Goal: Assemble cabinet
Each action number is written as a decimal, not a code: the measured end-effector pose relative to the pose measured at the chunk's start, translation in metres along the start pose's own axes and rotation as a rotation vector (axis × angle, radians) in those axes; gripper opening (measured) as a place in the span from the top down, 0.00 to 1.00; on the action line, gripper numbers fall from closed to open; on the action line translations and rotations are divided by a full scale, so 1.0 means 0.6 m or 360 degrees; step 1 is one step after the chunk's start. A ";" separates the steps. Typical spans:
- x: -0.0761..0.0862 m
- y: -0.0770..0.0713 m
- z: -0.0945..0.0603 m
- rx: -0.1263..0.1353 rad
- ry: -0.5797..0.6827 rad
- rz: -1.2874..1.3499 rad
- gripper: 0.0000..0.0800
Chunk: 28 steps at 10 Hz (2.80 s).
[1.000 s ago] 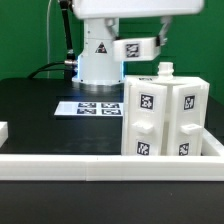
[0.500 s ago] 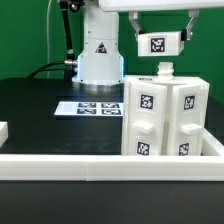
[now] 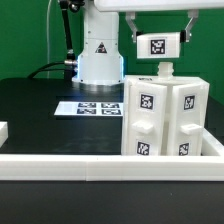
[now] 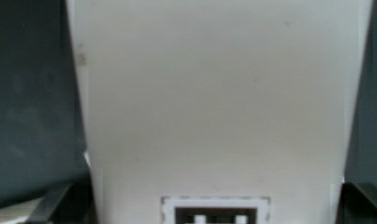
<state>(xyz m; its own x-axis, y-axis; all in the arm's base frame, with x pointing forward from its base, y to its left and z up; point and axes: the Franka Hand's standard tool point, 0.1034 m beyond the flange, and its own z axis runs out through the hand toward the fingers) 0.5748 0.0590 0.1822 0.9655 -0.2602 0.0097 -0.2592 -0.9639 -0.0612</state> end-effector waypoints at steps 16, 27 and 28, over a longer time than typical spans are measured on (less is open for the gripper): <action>0.037 -0.015 0.010 0.0020 0.0154 -0.0179 0.30; 0.016 -0.012 0.029 0.0072 0.0058 -0.0056 0.30; 0.017 -0.020 0.035 0.0075 0.0099 -0.0054 0.30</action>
Offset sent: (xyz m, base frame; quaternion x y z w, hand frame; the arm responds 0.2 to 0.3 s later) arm 0.0000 0.0000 0.0000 0.0000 0.0000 0.0000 1.0000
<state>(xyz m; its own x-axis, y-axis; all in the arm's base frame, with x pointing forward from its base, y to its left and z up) 0.5883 0.0692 0.1620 0.9699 -0.2320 0.0744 -0.2236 -0.9688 -0.1064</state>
